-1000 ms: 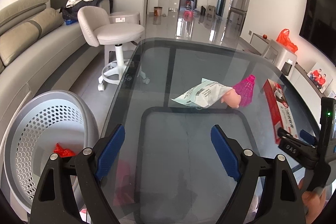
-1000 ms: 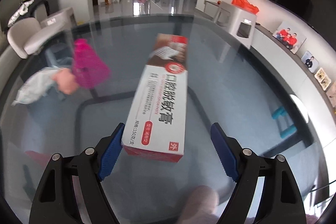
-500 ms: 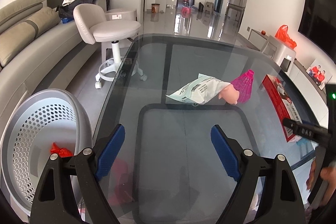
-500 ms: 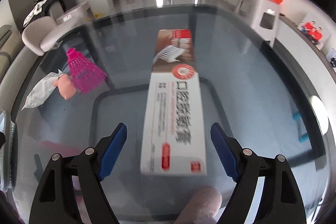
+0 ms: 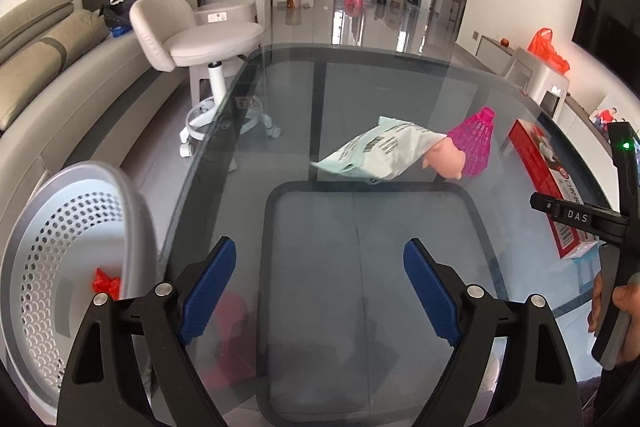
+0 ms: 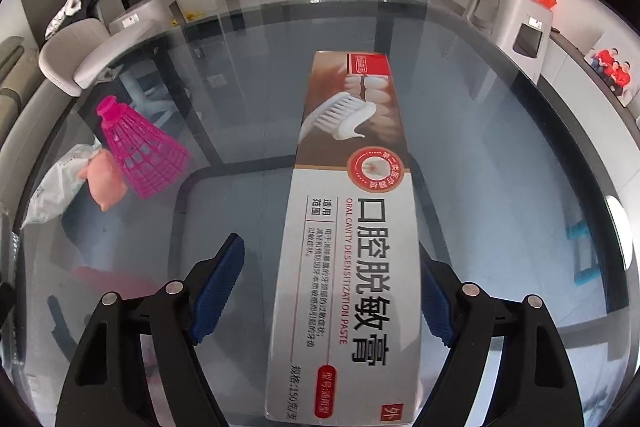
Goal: Collect trash
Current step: 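Grasp the red-and-white toothpaste box with the right tool and lift it, then grasp the wet-wipe pack with the left tool while the right tool holds the box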
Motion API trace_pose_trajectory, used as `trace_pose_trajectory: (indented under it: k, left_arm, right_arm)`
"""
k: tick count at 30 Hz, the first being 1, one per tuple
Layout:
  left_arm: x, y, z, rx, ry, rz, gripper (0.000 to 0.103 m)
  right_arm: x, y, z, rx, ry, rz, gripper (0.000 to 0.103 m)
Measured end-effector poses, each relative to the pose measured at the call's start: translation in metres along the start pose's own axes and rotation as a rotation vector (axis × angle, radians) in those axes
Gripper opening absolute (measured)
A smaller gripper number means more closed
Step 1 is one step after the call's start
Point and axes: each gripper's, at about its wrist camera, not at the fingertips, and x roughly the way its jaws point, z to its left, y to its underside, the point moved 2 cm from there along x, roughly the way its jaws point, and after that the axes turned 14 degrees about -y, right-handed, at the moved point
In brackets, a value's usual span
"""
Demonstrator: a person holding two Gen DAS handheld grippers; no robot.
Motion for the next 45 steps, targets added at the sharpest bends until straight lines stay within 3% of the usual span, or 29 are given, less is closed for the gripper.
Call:
trace_pose_trajectory:
  k: [1, 2, 10, 15, 28, 32, 34, 36, 45]
  left_arm:
    - [0.001, -0.003, -0.004, 0.007, 0.006, -0.004, 0.084]
    - [0.002, -0.007, -0.009, 0.016, 0.012, -0.008, 0.085]
    - [0.013, -0.032, -0.033, 0.076, 0.034, -0.03, 0.088]
    - [0.032, -0.043, -0.042, 0.096, 0.057, 0.006, 0.089]
    - [0.072, -0.056, -0.06, 0.139, 0.051, 0.049, 0.088]
    - [0.076, -0.057, -0.066, 0.168, 0.042, 0.047, 0.074]
    - [0.077, -0.056, -0.068, 0.178, 0.042, 0.058, 0.059]
    - [0.076, -0.054, -0.069, 0.18, 0.047, 0.067, 0.052]
    - [0.06, -0.05, -0.067, 0.134, 0.033, 0.047, 0.048]
  right_arm:
    - [-0.001, 0.0, -0.001, 0.001, -0.008, -0.009, 0.061]
    - [-0.002, 0.0, -0.002, -0.001, -0.002, -0.017, 0.055]
    - [-0.015, 0.0, -0.01, 0.026, -0.102, -0.046, 0.054]
    - [-0.027, -0.004, -0.012, 0.055, -0.21, -0.07, 0.053]
    - [-0.034, -0.009, -0.017, 0.088, -0.271, -0.09, 0.053]
    - [-0.032, -0.008, -0.02, 0.099, -0.285, -0.086, 0.053]
    - [-0.031, -0.009, -0.019, 0.101, -0.288, -0.084, 0.053]
    - [-0.03, -0.009, -0.018, 0.1, -0.29, -0.082, 0.053]
    - [-0.031, -0.01, -0.017, 0.105, -0.289, -0.088, 0.053]
